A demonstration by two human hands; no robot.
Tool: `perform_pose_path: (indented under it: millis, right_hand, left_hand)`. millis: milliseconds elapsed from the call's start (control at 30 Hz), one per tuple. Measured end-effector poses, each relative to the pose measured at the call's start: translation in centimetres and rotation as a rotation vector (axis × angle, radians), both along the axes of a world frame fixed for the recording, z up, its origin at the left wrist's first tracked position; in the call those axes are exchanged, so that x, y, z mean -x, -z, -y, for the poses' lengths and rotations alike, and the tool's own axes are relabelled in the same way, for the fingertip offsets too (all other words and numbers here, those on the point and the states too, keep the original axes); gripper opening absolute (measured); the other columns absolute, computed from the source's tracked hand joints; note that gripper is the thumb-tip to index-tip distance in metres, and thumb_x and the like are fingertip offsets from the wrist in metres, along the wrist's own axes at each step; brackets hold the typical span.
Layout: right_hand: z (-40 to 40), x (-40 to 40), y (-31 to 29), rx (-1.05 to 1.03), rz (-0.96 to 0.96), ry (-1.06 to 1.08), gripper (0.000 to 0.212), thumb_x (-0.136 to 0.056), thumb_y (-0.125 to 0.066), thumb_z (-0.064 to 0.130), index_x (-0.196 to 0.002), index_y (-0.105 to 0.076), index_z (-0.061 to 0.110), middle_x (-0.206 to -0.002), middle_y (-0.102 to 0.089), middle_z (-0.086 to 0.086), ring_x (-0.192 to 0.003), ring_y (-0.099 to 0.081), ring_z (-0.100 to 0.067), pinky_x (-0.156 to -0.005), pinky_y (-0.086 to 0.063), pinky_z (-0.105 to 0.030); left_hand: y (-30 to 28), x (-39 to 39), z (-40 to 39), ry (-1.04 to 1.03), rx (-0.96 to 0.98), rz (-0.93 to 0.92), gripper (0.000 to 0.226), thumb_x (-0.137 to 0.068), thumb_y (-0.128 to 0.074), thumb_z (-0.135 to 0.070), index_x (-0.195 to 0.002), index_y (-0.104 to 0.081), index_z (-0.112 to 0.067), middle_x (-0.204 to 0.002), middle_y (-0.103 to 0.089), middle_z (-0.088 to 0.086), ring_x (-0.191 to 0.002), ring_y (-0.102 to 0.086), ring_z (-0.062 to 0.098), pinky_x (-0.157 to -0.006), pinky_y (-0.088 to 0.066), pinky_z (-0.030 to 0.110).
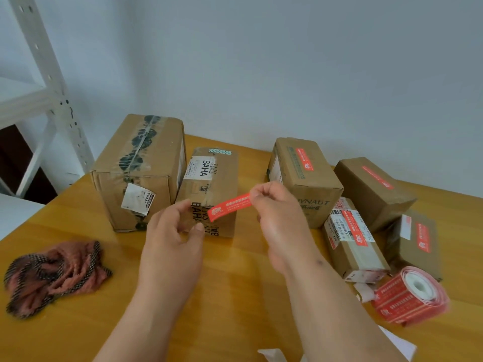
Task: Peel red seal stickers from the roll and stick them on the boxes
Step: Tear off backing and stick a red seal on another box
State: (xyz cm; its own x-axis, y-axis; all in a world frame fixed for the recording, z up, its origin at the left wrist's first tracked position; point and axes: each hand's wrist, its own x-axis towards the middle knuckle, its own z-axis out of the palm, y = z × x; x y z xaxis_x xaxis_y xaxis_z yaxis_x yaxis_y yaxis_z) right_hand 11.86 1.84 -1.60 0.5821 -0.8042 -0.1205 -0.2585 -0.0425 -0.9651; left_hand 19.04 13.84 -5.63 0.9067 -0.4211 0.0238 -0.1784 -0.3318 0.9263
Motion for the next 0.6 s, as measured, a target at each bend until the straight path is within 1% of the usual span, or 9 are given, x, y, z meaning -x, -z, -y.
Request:
perform_pose_path:
  millis: [33, 100, 167, 233, 300, 367, 467, 533, 600]
  right_hand:
    - [-0.1, -0.3, 0.3, -0.033, -0.015, -0.014, 0.014, -0.099, -0.049, 0.022, -0.089, -0.058, 0.019, -0.082, -0.053, 0.005, -0.069, -0.045, -0.008, -0.063, -0.039, -0.023]
    - [-0.1, -0.8, 0.9, -0.067, -0.018, -0.02, 0.015, -0.098, -0.049, 0.022, -0.085, -0.057, 0.02, -0.089, -0.058, 0.005, -0.077, -0.049, -0.009, -0.069, -0.041, -0.026]
    - [0.0, -1.0, 1.4, -0.081, -0.009, -0.025, 0.015, -0.097, -0.05, 0.022, -0.083, -0.056, 0.02, -0.1, -0.061, 0.006, -0.088, -0.053, -0.01, -0.072, -0.041, -0.025]
    - [0.1, -0.7, 1.5, -0.083, -0.026, -0.039, 0.015, -0.098, -0.049, 0.023, -0.084, -0.056, 0.02, -0.105, -0.061, 0.007, -0.095, -0.053, -0.009, -0.072, -0.039, -0.024]
    - [0.2, 0.1, 1.6, -0.074, -0.05, -0.023, 0.015, -0.098, -0.049, 0.025, -0.086, -0.056, 0.019, -0.104, -0.061, 0.003, -0.094, -0.054, -0.013, -0.071, -0.039, -0.025]
    - [0.5, 1.2, 1.3, -0.072, -0.061, 0.024, 0.015, -0.098, -0.049, 0.024, -0.089, -0.058, 0.019, -0.102, -0.062, -0.002, -0.094, -0.056, -0.017, -0.07, -0.04, -0.026]
    - [0.9, 3.3, 0.6, -0.065, -0.081, 0.098, 0.014, -0.099, -0.048, 0.025, -0.093, -0.059, 0.018, -0.099, -0.062, -0.004, -0.094, -0.055, -0.016, -0.065, -0.037, -0.026]
    - [1.4, 4.7, 0.3, -0.035, -0.097, 0.131, 0.015, -0.099, -0.047, 0.027, -0.094, -0.058, 0.019, -0.096, -0.061, -0.003, -0.09, -0.054, -0.014, -0.066, -0.039, -0.027]
    - [1.7, 5.8, 0.1, 0.024, -0.129, 0.139, 0.015, -0.099, -0.046, 0.028, -0.095, -0.058, 0.02, -0.092, -0.06, -0.001, -0.086, -0.053, -0.013, -0.07, -0.041, -0.03]
  left_hand:
    - [0.1, 0.2, 0.2, -0.002, 0.004, -0.001, 0.041, -0.093, -0.058, -0.023, -0.131, -0.049, -0.036, -0.122, -0.047, -0.008, -0.092, -0.051, -0.001, -0.072, -0.04, 0.023]
    - [0.4, 0.6, 0.4, -0.011, 0.033, -0.031, 0.042, -0.092, -0.061, -0.022, -0.13, -0.049, -0.036, -0.132, -0.042, -0.009, -0.106, -0.049, 0.003, -0.087, -0.041, 0.028]
    - [0.6, 0.7, 0.5, -0.01, 0.055, -0.069, 0.043, -0.092, -0.061, -0.021, -0.13, -0.048, -0.034, -0.133, -0.046, -0.008, -0.118, -0.048, 0.011, -0.094, -0.042, 0.032]
    - [0.8, 0.7, 0.5, -0.013, 0.092, -0.111, 0.041, -0.093, -0.061, -0.022, -0.129, -0.047, -0.035, -0.122, -0.054, -0.011, -0.109, -0.053, 0.008, -0.08, -0.045, 0.027]
    - [0.7, 0.9, 0.4, -0.018, 0.12, -0.125, 0.04, -0.093, -0.06, -0.021, -0.129, -0.047, -0.035, -0.112, -0.056, -0.016, -0.101, -0.054, 0.003, -0.069, -0.04, 0.018]
    - [0.6, 1.2, 0.3, -0.01, 0.13, -0.128, 0.045, -0.094, -0.059, -0.019, -0.134, -0.045, -0.032, -0.11, -0.056, -0.019, -0.099, -0.054, 0.0, -0.068, -0.038, 0.014]
    - [0.5, 2.3, 0.2, 0.038, 0.08, -0.148, 0.049, -0.096, -0.055, -0.02, -0.141, -0.042, -0.032, -0.102, -0.063, -0.016, -0.092, -0.057, -0.001, -0.065, -0.039, 0.015]
    - [0.5, 3.4, 0.2, 0.097, 0.06, -0.188, 0.042, -0.097, -0.055, -0.021, -0.137, -0.05, -0.033, -0.105, -0.068, -0.013, -0.095, -0.061, 0.002, -0.07, -0.043, 0.019]
    - [0.5, 4.8, 0.1, 0.157, 0.041, -0.218, 0.033, -0.097, -0.055, -0.022, -0.127, -0.059, -0.035, -0.111, -0.069, -0.012, -0.099, -0.061, 0.002, -0.072, -0.043, 0.016]
